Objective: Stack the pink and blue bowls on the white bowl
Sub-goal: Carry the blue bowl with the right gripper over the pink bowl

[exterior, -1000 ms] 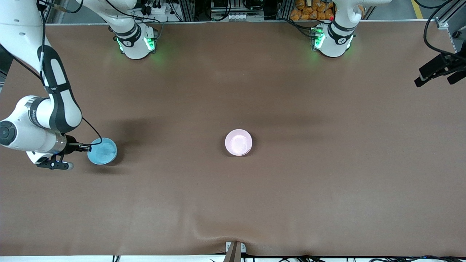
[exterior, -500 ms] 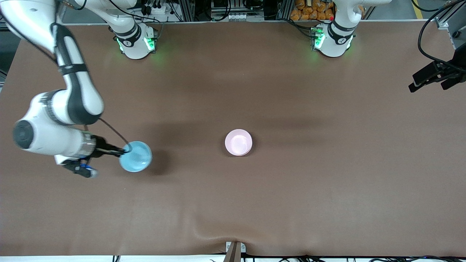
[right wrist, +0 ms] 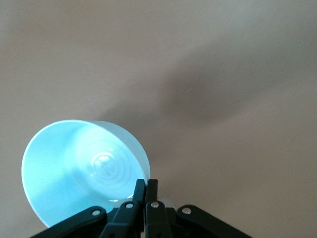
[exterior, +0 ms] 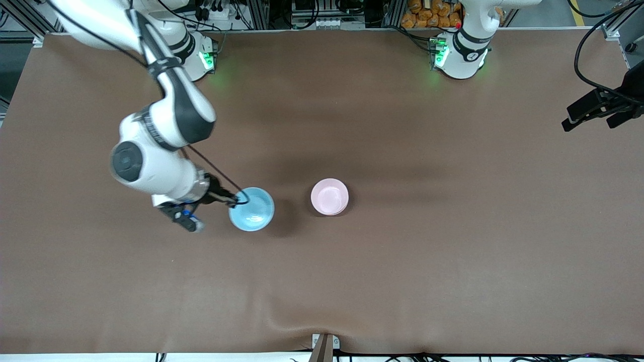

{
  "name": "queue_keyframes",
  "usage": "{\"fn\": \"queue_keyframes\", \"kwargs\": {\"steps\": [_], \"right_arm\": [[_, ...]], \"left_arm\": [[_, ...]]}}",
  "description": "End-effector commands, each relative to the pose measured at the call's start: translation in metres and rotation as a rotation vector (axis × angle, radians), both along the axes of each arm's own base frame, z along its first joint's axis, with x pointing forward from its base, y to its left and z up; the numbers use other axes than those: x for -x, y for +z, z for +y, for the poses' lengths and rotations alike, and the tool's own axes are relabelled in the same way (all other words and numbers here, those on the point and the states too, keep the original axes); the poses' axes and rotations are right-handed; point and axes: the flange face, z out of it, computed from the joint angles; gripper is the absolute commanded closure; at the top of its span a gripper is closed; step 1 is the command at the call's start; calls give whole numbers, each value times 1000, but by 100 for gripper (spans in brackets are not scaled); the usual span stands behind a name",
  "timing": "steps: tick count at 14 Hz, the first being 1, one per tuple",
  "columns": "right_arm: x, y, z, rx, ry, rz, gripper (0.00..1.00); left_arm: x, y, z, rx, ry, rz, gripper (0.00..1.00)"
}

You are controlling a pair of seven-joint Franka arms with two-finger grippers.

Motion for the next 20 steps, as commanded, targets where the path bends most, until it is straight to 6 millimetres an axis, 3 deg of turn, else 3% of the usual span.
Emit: {"fn": "queue_keyframes", "kwargs": {"steps": [1,3,4,9,11,14,20], "right_arm": [[15,-24,65,-26,-87,-3,100],[35,-39,106,-21,-87,3,100],[41,-46,118,-16,-99,2,100],[64,-56,154,2,-108,-1,100],[72,-76,169,10,-117,-10,100],[76,-95,180,38,-135,-44,100],[88,-102,194,45,-131,-36,100]], "left_arm": [[-1,2,0,-21,-21,-13,0],[-1,3,-1,-21,-23,-14,0],[0,5,-1,-19,-23,-17,0],[0,5,-2,-21,-24,-17,0],[0,5,-3,-22,-25,-17,0],[0,5,-2,-24,-24,-17,0],[0,4,-2,-24,-25,-16,0]]}}
